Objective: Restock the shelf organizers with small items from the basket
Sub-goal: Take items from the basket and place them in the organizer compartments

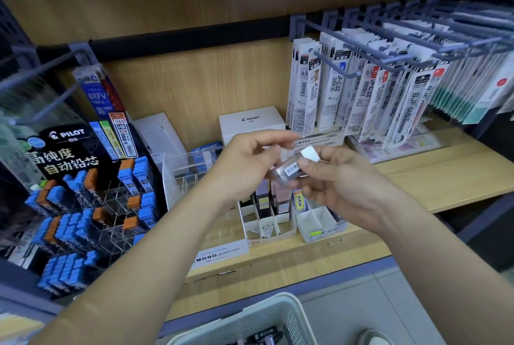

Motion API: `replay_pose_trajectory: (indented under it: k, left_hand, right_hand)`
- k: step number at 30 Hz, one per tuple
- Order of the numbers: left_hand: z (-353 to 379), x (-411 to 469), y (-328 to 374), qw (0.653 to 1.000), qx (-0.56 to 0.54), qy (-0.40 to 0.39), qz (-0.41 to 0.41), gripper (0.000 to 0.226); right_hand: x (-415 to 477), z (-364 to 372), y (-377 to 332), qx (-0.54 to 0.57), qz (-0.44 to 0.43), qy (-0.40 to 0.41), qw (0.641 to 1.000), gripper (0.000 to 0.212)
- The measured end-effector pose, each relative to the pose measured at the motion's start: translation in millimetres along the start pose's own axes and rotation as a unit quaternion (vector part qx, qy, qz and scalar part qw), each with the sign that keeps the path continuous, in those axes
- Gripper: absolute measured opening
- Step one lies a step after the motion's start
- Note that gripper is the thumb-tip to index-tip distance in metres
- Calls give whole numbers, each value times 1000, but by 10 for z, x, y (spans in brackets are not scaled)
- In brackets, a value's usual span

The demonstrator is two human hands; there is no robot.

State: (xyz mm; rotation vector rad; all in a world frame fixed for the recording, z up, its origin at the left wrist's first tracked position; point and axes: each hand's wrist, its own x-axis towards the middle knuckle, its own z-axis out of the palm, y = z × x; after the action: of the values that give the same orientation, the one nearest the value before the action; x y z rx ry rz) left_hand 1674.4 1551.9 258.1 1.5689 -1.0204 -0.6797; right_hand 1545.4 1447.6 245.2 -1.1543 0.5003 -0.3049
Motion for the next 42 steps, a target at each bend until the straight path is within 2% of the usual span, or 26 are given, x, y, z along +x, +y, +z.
replay_pose_trajectory:
  k: [2,4,7,9,11,13,16,18,20,24,29,31,36,42]
  left_hand:
    - [-14,-11,18,996,-40,-74,-11,39]
    - [-51,-2,-19,991,-50,-123,-16,39]
    - [-102,-10,-50,988,-60,-140,-6,29]
    - [-101,-22,-40,988,-74,-132,-7,21]
    - [-95,-8,-38,991,-97,-86,-25,20]
    - [-97,24,-30,995,-94,-16,-40,18]
    - [-128,72,-31,998,-7,54,-10,14]
    - [-133,113,-71,994,82,66,20,18]
    - [-81,176,-122,983,171,62,35,21]
    - [178,385,-175,950,298,70,52,14]
    - [434,625,-307,909,411,19,60,15]
    - [479,666,-366,902,428,16,50,15]
    - [564,710,-476,911,410,22,24,10]
    - [629,770,-566,890,455,2,12,10]
  right_hand:
    - [-29,2,-17,28,15,-62,998,31]
    - [-64,-2,-32,47,33,-111,992,25]
    - [-94,-26,-62,94,40,-135,986,26]
    - [-87,-56,-72,102,48,-108,988,31]
    - [-83,-74,-70,67,52,-61,995,20]
    - [-51,-145,-56,36,46,30,998,9]
    - [-31,-355,-52,-112,8,184,977,14]
    - [-60,-493,-60,-189,-12,238,953,16]
    - [-88,-596,-62,-211,-15,261,942,18]
    - [-84,-678,0,-268,12,258,928,15]
    - [-74,-689,90,-299,47,229,925,10]
    - [-56,-692,111,-300,52,226,925,9]
    - [-9,-690,171,-289,73,212,931,11]
    - [10,-695,249,-304,80,207,927,15]
